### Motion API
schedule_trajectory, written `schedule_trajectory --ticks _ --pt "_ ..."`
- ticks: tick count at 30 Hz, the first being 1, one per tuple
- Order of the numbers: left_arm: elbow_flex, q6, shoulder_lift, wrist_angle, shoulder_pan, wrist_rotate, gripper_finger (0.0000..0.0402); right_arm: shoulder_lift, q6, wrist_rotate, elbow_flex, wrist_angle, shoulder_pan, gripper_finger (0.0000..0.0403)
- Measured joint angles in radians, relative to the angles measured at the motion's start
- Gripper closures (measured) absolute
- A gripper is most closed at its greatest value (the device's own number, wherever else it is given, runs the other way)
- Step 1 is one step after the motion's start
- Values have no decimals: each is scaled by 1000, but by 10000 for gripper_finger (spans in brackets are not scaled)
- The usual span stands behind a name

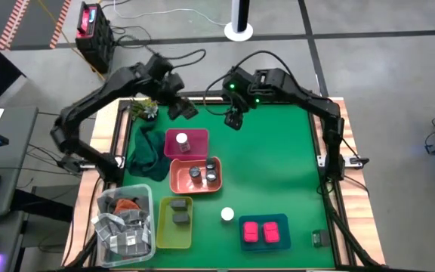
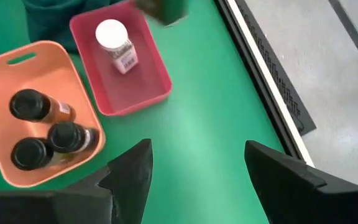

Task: Sort spices by type
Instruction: Put the top green seasoning can into the yellow bin

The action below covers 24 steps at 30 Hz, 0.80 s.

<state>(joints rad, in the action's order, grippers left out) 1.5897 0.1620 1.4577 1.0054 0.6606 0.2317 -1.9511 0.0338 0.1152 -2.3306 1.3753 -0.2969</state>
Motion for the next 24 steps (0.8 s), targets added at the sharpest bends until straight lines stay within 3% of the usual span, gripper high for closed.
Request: schedule_trajectory --ticks 6,12,18,24 --pt "-123 -162 -184 36 -190 25 270 0 -8 0 0 -107 0 120" --pt "-244 -401 -300 27 -489 -2 270 0 2 -1 0 -111 -2 120" --pt "-307 -578 -313 22 -803 -136 270 0 147 -3 0 -123 72 120" --pt "-326 -732 -265 -33 -1020 -242 270 0 282 43 0 -109 206 120"
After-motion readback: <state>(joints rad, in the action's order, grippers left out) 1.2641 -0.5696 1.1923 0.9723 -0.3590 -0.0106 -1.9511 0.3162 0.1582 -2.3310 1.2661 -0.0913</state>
